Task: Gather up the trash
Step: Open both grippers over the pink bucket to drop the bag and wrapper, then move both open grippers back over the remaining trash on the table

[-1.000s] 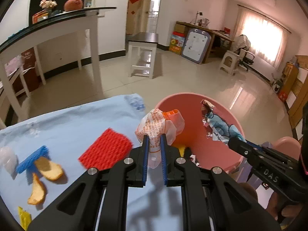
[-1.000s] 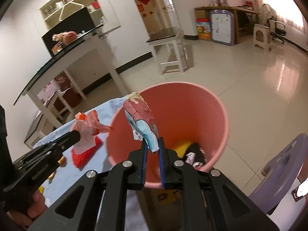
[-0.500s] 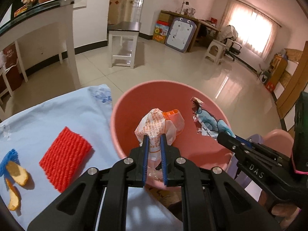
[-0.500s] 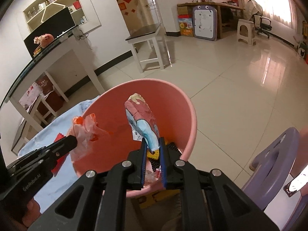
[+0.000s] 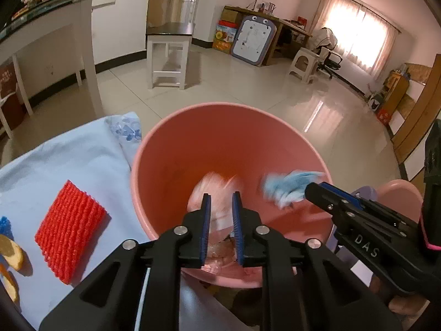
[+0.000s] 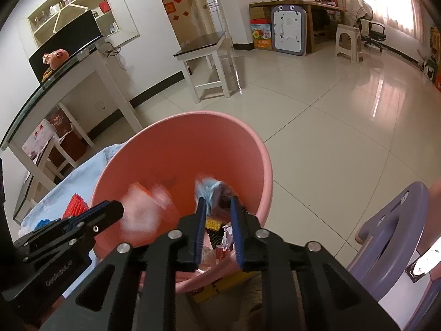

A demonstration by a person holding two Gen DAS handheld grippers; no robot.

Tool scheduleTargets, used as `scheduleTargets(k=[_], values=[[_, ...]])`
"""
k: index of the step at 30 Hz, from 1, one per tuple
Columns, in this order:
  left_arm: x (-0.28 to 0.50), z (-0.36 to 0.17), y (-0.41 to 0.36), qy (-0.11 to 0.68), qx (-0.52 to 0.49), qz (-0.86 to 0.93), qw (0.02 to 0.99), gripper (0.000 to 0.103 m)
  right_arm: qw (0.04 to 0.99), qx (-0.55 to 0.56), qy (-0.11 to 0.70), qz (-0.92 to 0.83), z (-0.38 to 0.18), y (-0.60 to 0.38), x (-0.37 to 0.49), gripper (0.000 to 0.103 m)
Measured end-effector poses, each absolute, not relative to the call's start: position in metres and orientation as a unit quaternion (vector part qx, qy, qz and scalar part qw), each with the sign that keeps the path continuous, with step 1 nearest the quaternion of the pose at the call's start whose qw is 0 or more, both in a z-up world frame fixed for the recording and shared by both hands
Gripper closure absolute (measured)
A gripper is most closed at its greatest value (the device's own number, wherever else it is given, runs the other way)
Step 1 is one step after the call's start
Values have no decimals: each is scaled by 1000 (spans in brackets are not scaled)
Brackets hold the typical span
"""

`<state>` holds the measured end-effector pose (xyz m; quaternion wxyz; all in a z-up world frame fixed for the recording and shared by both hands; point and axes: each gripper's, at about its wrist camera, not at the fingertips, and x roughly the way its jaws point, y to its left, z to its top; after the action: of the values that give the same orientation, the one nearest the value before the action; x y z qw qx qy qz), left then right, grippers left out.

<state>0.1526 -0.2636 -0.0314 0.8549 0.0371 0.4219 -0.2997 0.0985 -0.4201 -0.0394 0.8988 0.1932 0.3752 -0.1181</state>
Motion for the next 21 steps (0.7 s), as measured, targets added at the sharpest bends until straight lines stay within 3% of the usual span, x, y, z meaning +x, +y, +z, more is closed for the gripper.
scheduleTargets(k=[1,3,21], values=[[153,-32,-263,423,34,-301,854,74,899,193,374,-119,-40,-420,98,76],[153,-31,-262,423,27,-305,853,69,900,193,372,-120,-39,-421,98,70],[131,-19,-248,411,35,-299,861,68,906,189,364,-103,-27,-402,88,65]])
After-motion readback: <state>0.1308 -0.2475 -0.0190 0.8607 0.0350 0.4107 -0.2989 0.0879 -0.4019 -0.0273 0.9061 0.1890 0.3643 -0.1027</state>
